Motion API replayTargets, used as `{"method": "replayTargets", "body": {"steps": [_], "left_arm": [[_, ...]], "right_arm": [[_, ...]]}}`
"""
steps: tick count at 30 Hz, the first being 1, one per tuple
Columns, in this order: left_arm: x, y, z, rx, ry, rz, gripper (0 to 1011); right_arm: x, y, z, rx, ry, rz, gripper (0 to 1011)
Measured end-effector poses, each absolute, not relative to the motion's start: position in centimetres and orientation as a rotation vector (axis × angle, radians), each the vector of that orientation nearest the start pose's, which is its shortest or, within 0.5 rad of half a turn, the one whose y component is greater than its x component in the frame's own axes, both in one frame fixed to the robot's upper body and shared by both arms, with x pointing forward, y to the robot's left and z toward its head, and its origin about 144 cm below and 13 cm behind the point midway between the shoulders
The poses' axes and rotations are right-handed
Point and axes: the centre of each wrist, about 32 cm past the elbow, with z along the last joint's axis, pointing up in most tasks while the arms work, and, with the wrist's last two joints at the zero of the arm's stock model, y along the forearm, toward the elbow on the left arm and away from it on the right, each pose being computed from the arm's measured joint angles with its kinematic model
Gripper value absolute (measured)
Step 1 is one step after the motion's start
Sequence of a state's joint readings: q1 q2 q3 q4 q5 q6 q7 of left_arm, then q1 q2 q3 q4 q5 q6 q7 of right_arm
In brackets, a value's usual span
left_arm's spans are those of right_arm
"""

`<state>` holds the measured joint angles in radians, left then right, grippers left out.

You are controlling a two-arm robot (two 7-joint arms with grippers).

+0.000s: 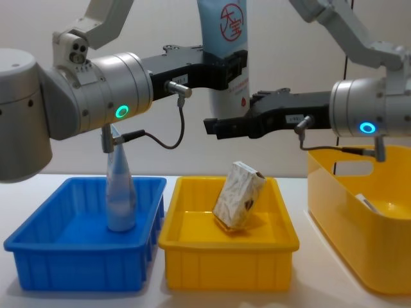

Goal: Bimanual collaborative sorting of washing and personal care products

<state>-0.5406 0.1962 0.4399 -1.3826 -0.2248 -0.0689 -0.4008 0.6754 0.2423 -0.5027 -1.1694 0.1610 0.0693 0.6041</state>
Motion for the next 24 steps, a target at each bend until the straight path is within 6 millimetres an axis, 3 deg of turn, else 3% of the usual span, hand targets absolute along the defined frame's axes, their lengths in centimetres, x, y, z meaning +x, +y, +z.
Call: {"method": "replayTargets", "body": {"steps": [9,10,16,24], "left_arm": [[57.47,16.28,126.71,-0.097,-0.339,0.781,277],[57.48,16.28,126.71,-0.097,-0.339,0.782,278],[57.48,16.28,126.72,-0.097,-0.339,0.782,290],[57.47,16.28,126.71,-0.097,-0.339,0.782,546]], "right_arm": [[61.72,-18.27,125.51,-0.224,-0.251,-0.669,737],[61.8,-18.13,125.46,-0.223,-0.251,-0.673,658],[61.86,-18.07,125.41,-0.222,-0.252,-0.677,645],[61.89,-18.12,125.35,-0.215,-0.248,-0.681,640]]}}
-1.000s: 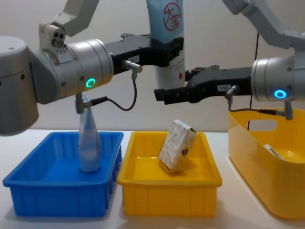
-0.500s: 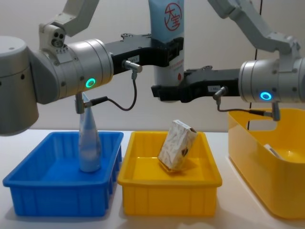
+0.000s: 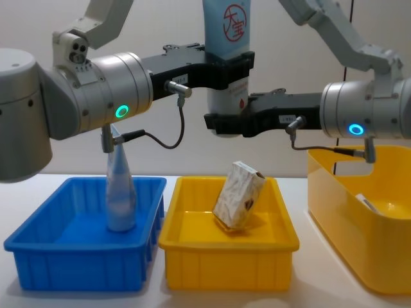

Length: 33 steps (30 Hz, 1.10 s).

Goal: Bimanual collaborative sorting of washing and personal care products

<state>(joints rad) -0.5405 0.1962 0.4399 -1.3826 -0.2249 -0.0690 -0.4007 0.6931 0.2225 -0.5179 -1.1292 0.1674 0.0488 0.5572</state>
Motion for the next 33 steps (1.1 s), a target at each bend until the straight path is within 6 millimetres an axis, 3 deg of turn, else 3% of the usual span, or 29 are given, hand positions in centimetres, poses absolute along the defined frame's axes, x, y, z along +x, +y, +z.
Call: {"method": "replayTargets", "body": {"steps": [16,33], "left_arm": [[57.5,16.3,126.7,-0.097,-0.339,0.781,1001],[57.5,16.3,126.7,-0.097,-0.339,0.781,1001]], "right_arm": [[61.8,-18.5,125.8,-0.194,-0.188,-0.771,638],[61.6,-18.9,126.5,-0.218,-0.083,-0.975,638]]}}
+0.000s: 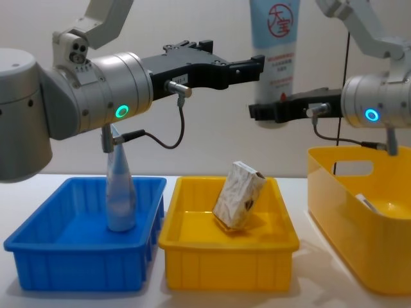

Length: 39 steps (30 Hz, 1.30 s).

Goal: Bimanual collaborative sorting of washing and personal care products

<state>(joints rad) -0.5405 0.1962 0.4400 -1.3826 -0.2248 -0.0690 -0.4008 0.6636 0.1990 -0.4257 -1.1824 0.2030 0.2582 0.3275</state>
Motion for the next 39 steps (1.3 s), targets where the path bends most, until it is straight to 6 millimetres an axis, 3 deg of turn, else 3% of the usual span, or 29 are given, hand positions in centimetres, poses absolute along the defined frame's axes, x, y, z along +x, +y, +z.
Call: {"method": "replayTargets", "body": {"steps": [22,39], "left_arm": [[57.5,16.3,126.7,-0.097,-0.339,0.781,1001],[57.5,16.3,126.7,-0.097,-0.339,0.781,1001]], "right_arm": [[61.0,-20.3,127.1,-0.314,0.094,-1.306,638],[62.3,-22.9,127.4,-0.476,0.306,-1.504,638]]}}
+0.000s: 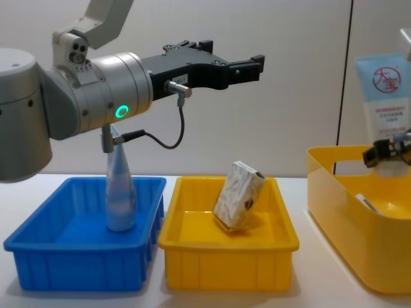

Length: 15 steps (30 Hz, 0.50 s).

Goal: Bimanual collaborative sorting of washing and personal care products

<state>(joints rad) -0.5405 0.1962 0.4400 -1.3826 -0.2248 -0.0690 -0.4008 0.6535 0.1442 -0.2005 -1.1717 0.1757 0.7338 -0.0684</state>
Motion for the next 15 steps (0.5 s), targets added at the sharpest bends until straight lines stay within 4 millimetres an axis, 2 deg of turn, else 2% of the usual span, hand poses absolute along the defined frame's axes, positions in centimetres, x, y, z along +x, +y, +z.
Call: {"method": "replayTargets", "body": {"steps": [15], "left_arm": [[57.5,16.3,126.7,-0.097,-0.339,0.781,1001]], "right_arm": [[63.1,-24.1,127.4,-0.55,0.389,-1.528,638]]}}
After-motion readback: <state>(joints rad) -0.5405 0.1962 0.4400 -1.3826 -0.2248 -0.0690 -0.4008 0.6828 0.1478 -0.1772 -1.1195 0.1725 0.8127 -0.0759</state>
